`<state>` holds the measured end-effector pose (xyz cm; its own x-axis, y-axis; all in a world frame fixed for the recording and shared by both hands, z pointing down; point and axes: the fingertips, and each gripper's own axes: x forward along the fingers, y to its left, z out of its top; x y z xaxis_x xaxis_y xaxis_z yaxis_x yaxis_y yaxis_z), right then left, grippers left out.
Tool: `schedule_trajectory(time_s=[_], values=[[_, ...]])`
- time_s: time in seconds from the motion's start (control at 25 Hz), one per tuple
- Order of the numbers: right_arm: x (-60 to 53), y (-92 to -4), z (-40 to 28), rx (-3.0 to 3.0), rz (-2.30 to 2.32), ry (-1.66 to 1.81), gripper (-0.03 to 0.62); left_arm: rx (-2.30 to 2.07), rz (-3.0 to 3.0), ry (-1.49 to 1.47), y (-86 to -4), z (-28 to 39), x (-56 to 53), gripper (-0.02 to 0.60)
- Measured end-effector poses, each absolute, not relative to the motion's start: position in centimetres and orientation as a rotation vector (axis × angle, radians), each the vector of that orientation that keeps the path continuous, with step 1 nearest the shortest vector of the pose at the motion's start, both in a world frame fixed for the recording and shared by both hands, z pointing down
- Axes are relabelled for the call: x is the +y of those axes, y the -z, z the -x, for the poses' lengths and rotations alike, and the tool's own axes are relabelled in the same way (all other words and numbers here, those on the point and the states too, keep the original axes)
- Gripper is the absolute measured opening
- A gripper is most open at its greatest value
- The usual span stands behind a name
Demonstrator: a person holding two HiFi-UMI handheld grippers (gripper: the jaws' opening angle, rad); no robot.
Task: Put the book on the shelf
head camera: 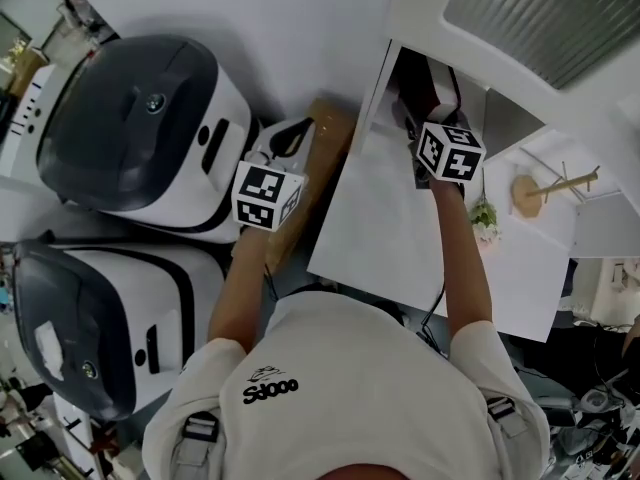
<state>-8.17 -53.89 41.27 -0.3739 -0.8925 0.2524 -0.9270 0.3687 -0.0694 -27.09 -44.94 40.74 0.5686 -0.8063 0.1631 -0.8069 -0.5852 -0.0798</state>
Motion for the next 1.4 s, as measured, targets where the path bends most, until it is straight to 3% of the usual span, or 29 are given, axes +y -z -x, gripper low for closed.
schedule_trajectory(time_s=[0.12, 0.28, 0.56, 0.84, 1.4], values=[[-55.0, -40.9, 10.0, -2.546, -1.505, -0.329, 0.389, -1.424, -2.763, -0.293, -41.4, 27.9, -45.6, 0.017], [-55.4, -40.7, 11.0, -2.657, -1.280, -0.320, 0.425, -1.438, -2.726, -0.283, -42.1, 29.1, -46.2, 0.017], [-55.3, -40.5, 12.2, -2.755, -0.969, -0.235, 0.422, -1.415, -2.719, -0.299, -42.5, 28.9, -46.6, 0.017], [-53.0, -40.8, 11.2, -2.734, -0.963, -0.175, 0.425, -1.429, -2.719, -0.307, -41.6, 27.7, -45.8, 0.017], [-41.7, -37.0, -2.1, -2.583, -1.422, -0.064, 0.104, -1.480, -2.834, -0.229, -35.4, 16.6, -40.3, 0.017]])
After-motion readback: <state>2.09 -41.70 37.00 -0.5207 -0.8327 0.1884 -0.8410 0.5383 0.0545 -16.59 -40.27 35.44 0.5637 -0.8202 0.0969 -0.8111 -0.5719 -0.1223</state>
